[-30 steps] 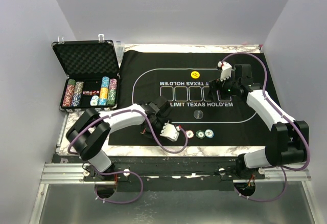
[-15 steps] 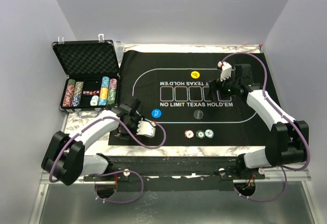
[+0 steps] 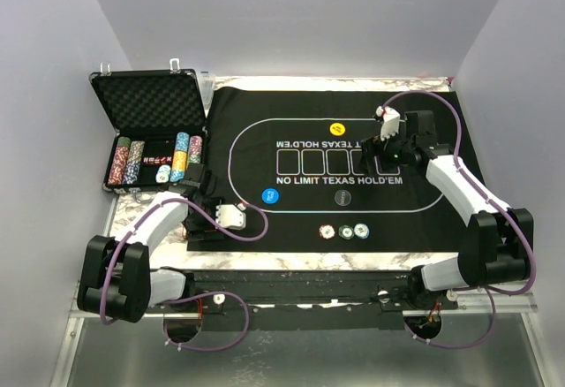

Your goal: Distribute texas hold em gaming equipment

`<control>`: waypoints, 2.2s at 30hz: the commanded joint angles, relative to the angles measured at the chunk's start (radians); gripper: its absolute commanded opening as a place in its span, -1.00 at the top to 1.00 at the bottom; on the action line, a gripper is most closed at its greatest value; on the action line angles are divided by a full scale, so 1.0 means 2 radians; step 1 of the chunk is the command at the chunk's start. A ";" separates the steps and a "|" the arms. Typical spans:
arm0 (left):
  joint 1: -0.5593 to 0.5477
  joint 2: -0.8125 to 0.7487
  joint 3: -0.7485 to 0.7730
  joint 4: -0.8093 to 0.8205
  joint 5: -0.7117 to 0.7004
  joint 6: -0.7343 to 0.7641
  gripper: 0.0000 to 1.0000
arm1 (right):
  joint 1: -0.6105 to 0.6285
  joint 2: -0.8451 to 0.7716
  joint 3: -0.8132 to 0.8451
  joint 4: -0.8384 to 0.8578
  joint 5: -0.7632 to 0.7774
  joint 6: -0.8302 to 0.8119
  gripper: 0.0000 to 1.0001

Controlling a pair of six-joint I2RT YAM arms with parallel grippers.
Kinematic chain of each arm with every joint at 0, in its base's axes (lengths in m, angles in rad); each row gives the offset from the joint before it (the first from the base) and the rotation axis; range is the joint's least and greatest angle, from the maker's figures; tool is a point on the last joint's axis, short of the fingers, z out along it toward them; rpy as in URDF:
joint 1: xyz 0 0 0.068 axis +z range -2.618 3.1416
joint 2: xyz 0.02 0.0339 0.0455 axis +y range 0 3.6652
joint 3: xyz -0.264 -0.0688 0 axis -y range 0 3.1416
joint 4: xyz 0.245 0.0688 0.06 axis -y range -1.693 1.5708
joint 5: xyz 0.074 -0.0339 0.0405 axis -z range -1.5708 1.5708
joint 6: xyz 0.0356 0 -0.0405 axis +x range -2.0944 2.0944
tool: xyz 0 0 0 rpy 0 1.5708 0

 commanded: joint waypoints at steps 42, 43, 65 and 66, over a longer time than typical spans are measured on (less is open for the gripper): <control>0.005 -0.058 0.130 0.108 0.080 -0.552 -0.97 | 0.181 -0.101 -0.143 -0.179 0.086 -0.253 -0.63; 0.005 -0.060 0.130 0.108 0.081 -0.553 -0.97 | 0.183 -0.102 -0.148 -0.171 0.092 -0.251 -0.63; 0.005 -0.060 0.127 0.108 0.083 -0.552 -0.97 | 0.210 -0.074 -0.170 -0.096 0.117 -0.235 -0.46; 0.005 -0.060 0.127 0.108 0.082 -0.552 -0.97 | 0.211 -0.073 -0.170 -0.094 0.118 -0.234 -0.43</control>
